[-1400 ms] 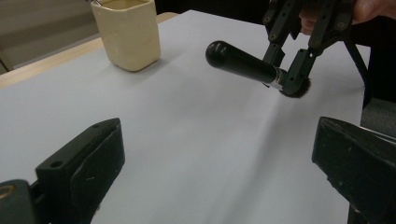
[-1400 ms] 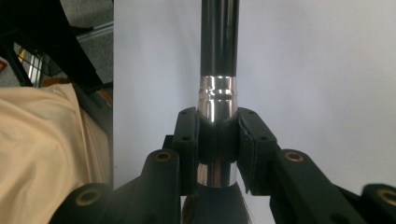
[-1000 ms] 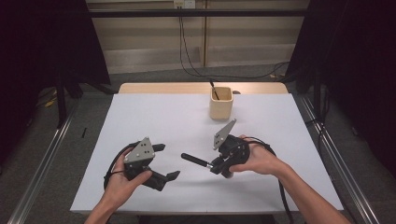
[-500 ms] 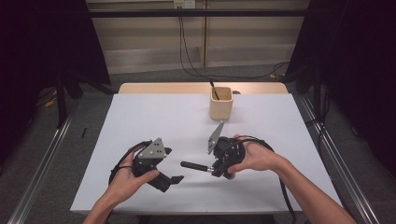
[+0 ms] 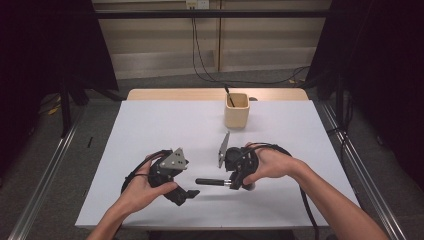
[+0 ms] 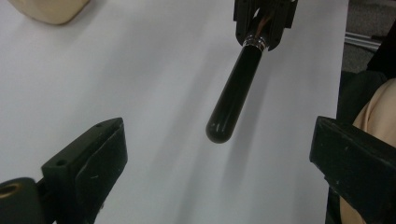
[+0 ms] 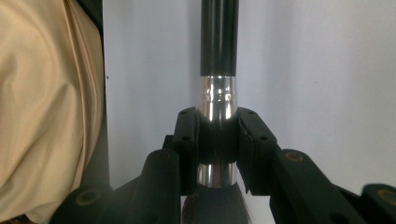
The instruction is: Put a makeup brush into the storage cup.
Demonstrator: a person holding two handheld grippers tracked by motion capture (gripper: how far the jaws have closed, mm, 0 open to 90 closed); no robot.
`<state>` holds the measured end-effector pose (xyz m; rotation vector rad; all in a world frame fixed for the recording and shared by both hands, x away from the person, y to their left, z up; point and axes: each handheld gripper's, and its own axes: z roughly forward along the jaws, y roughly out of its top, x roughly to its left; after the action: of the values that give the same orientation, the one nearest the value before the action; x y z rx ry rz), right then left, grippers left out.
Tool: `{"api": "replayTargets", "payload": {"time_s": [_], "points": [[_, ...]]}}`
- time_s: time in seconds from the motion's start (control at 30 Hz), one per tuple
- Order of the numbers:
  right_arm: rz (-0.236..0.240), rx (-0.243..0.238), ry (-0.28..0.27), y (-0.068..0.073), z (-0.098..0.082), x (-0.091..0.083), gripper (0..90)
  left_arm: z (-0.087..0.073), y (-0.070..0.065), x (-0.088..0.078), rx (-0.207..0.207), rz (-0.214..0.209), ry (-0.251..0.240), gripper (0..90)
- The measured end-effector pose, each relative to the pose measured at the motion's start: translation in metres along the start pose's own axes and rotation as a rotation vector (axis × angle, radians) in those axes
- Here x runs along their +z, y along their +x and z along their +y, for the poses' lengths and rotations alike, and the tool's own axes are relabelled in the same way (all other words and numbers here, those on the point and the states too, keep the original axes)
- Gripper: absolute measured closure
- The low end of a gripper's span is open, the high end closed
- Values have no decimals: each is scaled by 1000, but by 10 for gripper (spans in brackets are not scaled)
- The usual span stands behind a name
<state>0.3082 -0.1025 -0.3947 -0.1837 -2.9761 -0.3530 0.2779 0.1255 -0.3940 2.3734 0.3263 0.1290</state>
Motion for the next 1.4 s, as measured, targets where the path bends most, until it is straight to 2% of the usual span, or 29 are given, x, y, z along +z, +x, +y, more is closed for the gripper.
{"api": "replayTargets", "payload": {"time_s": [0.07,0.1,0.2,0.3,0.33,0.37,0.47,0.53,0.57,0.6,0.63,0.77,0.8,0.9,1.1,1.27,1.4], "points": [[7,-14,-3,0,3,-1,710,2,-2,3,19,-1,36,39],[9,-18,8,1,5,0,710,5,-3,5,32,-30,74,38],[7,-28,22,1,6,2,710,7,-3,7,31,-42,102,37],[12,-25,30,1,8,5,710,9,1,10,8,-70,147,47],[13,-31,32,1,8,5,710,9,3,10,7,-58,160,47],[15,-27,30,0,8,5,710,10,5,10,6,-43,165,48],[32,-24,17,-2,8,5,711,11,9,10,-14,-62,163,62],[37,-19,19,-2,8,5,711,12,10,12,-10,-74,164,80],[39,-27,14,-3,8,6,710,12,10,13,-1,-101,163,80],[34,-28,19,-2,10,7,711,12,10,16,41,-133,166,77],[36,-31,18,-2,10,7,710,13,9,18,52,-114,173,70],[34,-35,16,-2,10,7,710,13,7,22,61,-116,195,84],[33,-35,15,-2,10,7,710,14,6,23,73,-107,199,102],[35,-40,7,-2,10,6,711,14,9,25,61,-99,209,150],[34,-48,6,0,12,7,711,16,9,28,64,-116,209,318],[25,-49,-11,0,12,8,710,18,9,31,67,-109,220,394],[10,-50,-10,-1,12,6,711,19,9,33,57,-129,218,456]]}}
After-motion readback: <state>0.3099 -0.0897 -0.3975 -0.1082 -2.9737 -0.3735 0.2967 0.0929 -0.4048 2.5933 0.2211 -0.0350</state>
